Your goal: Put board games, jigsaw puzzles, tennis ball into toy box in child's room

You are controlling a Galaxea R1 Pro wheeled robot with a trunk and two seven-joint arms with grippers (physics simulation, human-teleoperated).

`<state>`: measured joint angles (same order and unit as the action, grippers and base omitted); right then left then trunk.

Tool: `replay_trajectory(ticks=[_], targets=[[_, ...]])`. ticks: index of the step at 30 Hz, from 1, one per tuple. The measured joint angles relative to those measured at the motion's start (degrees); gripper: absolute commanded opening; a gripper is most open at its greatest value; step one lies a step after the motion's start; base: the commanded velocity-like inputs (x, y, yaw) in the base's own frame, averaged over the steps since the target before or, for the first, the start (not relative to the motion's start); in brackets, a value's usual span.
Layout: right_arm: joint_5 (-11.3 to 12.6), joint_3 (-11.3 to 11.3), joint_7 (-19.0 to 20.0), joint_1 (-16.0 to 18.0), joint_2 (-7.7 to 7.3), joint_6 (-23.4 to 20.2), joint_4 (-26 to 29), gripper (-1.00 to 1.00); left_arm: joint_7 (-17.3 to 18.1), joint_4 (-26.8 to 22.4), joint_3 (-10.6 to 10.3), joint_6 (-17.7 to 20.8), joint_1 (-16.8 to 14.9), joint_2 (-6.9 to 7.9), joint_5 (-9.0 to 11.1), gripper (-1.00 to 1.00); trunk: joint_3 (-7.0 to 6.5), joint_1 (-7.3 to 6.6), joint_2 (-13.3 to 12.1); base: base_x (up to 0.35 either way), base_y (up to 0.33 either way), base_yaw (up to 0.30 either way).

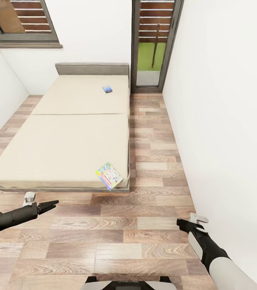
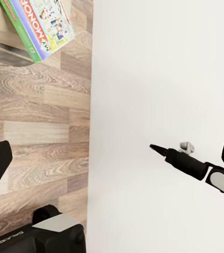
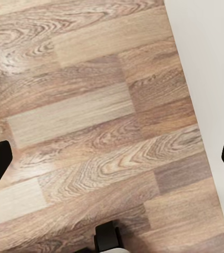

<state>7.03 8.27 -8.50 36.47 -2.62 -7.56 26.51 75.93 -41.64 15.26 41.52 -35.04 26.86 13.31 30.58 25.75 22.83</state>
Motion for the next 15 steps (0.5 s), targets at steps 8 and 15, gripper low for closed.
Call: replay_trajectory(ticks=[8,15], targets=[[-0.01,0.00,0.02,0.00,0.13,0.00,0.00,1.00,0.04,-0.01,-0.05,0.00,0.00,-0.20,-0.02,1.00,-0.76,0.00,0.00,0.000,0.000,0.000],[-0.01,0.00,0.00,0.00,0.04,0.00,0.00,1.00,0.00,-0.02,-0.03,0.00,0.00,-0.23,-0.04,1.00,-1.42,0.00,0.00,0.000,0.000,0.000]])
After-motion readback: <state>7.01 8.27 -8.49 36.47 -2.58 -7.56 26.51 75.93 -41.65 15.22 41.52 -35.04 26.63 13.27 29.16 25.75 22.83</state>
